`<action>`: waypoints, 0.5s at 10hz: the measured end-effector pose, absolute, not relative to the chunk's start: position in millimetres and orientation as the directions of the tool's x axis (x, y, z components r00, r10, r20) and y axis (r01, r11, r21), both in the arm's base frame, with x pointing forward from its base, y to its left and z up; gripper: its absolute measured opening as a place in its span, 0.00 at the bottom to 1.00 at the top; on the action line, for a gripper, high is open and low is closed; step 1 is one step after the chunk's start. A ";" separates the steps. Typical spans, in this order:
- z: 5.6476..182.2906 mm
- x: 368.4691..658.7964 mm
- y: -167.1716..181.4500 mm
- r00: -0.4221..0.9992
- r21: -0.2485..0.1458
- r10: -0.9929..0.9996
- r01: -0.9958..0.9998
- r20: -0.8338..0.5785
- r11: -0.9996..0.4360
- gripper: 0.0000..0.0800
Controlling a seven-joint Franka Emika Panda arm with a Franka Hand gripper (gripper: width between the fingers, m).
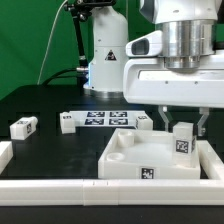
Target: Assemble one leg
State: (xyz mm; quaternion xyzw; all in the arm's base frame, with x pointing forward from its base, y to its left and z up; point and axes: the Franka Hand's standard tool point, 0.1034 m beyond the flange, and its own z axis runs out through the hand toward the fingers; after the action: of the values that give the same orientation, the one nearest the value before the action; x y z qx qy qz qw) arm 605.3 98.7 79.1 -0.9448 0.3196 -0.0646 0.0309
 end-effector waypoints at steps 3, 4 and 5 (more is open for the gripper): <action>79.3 603.3 86.8 0.689 -0.087 -0.716 -0.711 0.110 -0.698 0.38; 79.3 603.0 84.3 0.688 -0.082 -0.717 -0.712 0.111 -0.697 0.38; 78.8 602.9 84.7 0.690 -0.082 -0.715 -0.711 0.111 -0.698 0.48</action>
Offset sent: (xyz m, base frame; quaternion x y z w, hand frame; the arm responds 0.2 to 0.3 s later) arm 0.0000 0.0000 0.0000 0.0000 0.0000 0.1593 0.9872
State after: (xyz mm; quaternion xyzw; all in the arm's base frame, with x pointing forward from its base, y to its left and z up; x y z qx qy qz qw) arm 602.9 84.7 78.8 -0.9191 0.3880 -0.0672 0.0165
